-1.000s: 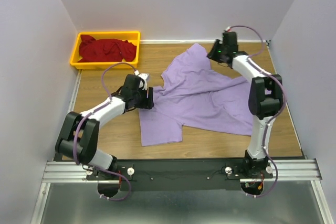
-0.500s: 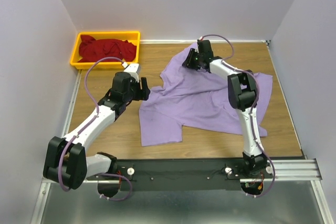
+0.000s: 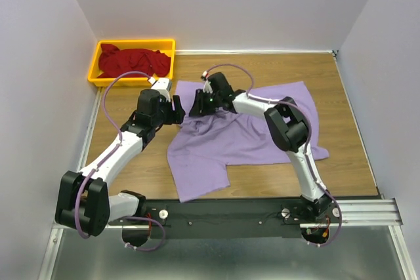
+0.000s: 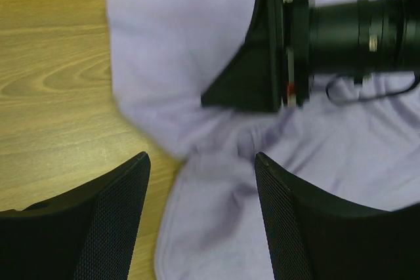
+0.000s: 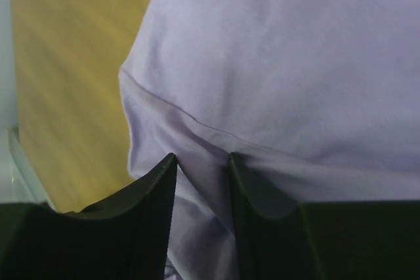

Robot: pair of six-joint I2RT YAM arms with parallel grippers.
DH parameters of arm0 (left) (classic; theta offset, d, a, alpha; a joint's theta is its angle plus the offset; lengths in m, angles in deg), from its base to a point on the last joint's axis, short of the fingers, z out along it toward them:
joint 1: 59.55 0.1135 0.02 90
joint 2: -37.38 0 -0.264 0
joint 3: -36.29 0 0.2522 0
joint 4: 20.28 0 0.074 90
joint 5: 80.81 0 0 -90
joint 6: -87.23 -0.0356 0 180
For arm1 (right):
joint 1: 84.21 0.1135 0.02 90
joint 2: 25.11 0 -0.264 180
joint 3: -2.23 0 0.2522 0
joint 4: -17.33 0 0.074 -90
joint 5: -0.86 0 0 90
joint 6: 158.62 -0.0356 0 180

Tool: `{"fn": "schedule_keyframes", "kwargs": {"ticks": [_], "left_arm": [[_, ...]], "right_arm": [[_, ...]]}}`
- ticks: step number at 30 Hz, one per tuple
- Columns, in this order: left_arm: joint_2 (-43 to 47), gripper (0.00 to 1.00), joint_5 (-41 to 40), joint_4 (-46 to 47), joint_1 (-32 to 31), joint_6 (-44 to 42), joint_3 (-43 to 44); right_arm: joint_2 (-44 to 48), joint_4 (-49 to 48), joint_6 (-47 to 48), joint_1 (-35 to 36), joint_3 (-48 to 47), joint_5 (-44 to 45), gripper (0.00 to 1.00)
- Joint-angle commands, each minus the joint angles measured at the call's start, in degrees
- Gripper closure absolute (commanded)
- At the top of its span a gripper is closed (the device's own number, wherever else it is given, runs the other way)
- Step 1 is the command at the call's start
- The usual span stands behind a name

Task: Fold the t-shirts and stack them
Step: Flatten the tshirt out

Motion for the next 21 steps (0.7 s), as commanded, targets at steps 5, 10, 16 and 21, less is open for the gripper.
{"fn": "schedule_keyframes", "kwargs": {"ticks": [5,10,16,21], "left_arm": [[-2.0,0.27,2.1,0.8,0.2,0.2,-0.3],[-8.4,0.27,2.2,-0.5,0.2,0.3,3.2],[-20.4,0.27,1.3,-5.7,0.2,0.4,11.0],[-28.2,0.27,0.1,-9.0,0.1,-0.6,19.3]], "right_arm": [[14.1,6.4,6.3,-2.0,8.4,9.1,0.52],[20.6,6.7,6.0,-12.6,15.5,15.4,0.52],[25.0,6.7,7.1,-27.0,23.2,18.7,0.52],[23.5,6.6,8.3,-33.4,22.6,17.8,0.53]]}}
